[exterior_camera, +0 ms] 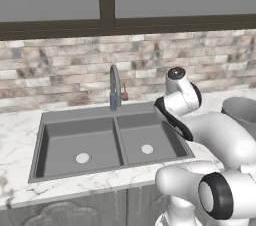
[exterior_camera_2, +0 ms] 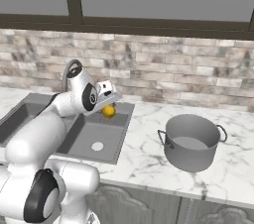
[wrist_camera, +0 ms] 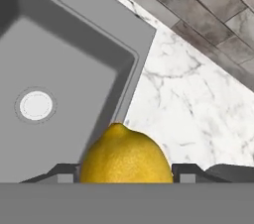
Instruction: Dump the lemon from the pot into the sink. Then turn on the water and wash the lemon. Then turn off the water and put the lemon back in the pot.
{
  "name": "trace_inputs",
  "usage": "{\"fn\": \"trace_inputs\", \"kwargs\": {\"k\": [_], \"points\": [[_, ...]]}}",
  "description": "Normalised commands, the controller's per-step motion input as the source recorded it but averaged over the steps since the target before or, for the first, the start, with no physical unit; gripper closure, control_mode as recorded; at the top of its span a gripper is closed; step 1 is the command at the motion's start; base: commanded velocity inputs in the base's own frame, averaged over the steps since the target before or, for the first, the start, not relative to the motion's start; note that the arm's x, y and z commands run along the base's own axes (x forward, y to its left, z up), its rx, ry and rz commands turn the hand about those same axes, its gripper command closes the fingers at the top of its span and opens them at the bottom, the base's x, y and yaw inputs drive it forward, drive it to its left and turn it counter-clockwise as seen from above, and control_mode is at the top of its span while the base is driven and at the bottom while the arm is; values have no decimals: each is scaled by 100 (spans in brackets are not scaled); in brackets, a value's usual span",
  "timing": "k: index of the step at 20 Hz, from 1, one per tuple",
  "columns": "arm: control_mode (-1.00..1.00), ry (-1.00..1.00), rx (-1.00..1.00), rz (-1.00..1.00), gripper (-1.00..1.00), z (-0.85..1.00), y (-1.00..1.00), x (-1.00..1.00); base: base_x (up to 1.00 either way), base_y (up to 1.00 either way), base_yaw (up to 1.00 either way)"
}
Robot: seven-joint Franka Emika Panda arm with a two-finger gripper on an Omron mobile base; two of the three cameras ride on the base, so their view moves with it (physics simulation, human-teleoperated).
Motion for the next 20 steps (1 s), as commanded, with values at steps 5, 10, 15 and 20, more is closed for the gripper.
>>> {"fn": "trace_inputs", "kwargs": {"k": [5,10,15,20], "points": [[-100,4,7,-26,100,98,-28,-3,0,0,0],[-100,5,1,-27,100,67,-59,0,0,0,0],[-100,5,2,-23,100,17,-85,0,0,0,0],[-100,0,5,-18,100,-1,-90,-6,0,0,0]]}}
